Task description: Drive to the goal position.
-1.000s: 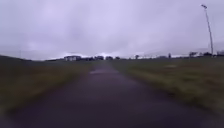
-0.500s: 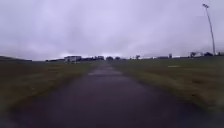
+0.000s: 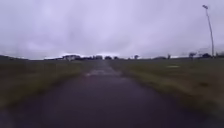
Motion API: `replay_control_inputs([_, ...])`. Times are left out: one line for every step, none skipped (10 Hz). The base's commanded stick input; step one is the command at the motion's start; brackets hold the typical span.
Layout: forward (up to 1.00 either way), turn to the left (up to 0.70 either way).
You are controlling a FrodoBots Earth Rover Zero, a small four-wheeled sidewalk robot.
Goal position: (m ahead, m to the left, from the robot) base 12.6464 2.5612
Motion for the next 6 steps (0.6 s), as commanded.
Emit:
replay_control_inputs([1.0,0.05])
replay_control_inputs([1.0,0.17])
replay_control_inputs([1.0,0.39])
replay_control_inputs([1.0,0.34])
replay_control_inputs([1.0,0.02])
replay_control_inputs([1.0,0.01])
